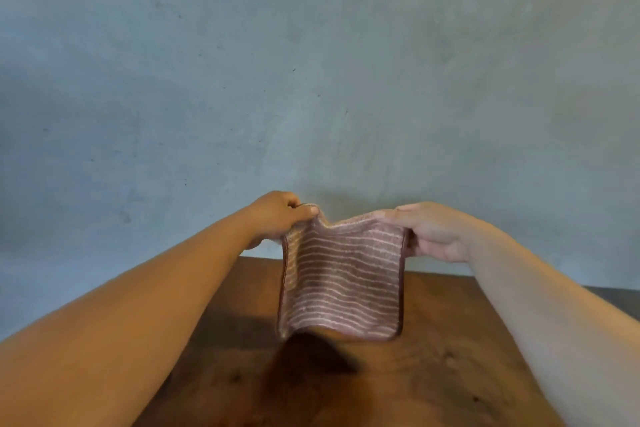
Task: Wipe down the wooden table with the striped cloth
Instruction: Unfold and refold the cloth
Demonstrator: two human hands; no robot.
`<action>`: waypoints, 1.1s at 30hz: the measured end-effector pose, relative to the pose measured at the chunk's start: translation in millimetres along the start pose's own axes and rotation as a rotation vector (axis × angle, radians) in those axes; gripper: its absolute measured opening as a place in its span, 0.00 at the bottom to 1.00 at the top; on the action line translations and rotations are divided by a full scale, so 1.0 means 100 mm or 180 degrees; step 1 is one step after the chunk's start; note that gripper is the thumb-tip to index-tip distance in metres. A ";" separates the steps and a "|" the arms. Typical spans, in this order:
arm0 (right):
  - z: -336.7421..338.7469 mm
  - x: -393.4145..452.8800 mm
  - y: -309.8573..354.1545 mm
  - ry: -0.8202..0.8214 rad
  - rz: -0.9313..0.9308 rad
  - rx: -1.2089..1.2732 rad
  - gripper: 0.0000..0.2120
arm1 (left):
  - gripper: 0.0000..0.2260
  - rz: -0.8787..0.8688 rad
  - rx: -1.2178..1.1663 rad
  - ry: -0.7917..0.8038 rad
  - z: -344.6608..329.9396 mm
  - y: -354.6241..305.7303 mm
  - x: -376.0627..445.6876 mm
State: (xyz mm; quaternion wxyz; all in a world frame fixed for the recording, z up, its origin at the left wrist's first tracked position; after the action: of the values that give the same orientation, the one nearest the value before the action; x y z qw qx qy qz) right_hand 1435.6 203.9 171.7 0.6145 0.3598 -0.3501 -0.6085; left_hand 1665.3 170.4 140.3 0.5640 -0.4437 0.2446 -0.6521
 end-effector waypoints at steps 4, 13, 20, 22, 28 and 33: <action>0.33 -0.20 -0.18 -0.0407 -0.0304 0.0209 0.05 | 0.13 0.0208 -0.0808 0.0351 -0.33 -0.47 -0.12; 1.43 -0.72 -0.77 -0.1628 -0.0920 0.0692 0.01 | 0.05 0.0204 -0.0770 0.0375 -1.07 -1.18 -0.24; 2.06 -1.11 -1.24 -0.1853 -0.1170 0.0835 0.04 | 0.06 0.0643 -0.1082 0.0899 -2.17 -1.69 -0.57; 2.20 -1.19 -1.31 -0.1851 -0.1143 0.0876 0.06 | 0.10 0.0595 -0.1212 0.1104 -2.52 -1.98 -0.72; 2.79 -1.49 -1.57 -0.1861 -0.0857 0.0963 0.08 | 0.10 0.0491 -0.1576 0.1378 -3.41 -2.80 -1.14; 3.48 -1.80 -1.84 -0.2020 -0.0557 0.0447 0.06 | 0.11 0.0629 -0.1921 0.1479 -4.01 -3.34 -1.43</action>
State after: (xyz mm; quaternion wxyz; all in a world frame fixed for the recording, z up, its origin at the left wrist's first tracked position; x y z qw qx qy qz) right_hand 1039.8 378.2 185.7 0.3940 0.2225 -0.5328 -0.7151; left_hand 1145.7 315.5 175.4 0.3978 -0.4046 0.5880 -0.5765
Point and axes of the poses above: each hand's wrist, its own x-axis towards the middle knuckle, its own z-axis out of the back of the hand, y = z × x, the point moved 7 cm from there along x, towards the middle knuckle, and after that the axes turned 13 degrees about -y, right-handed, at the moved point
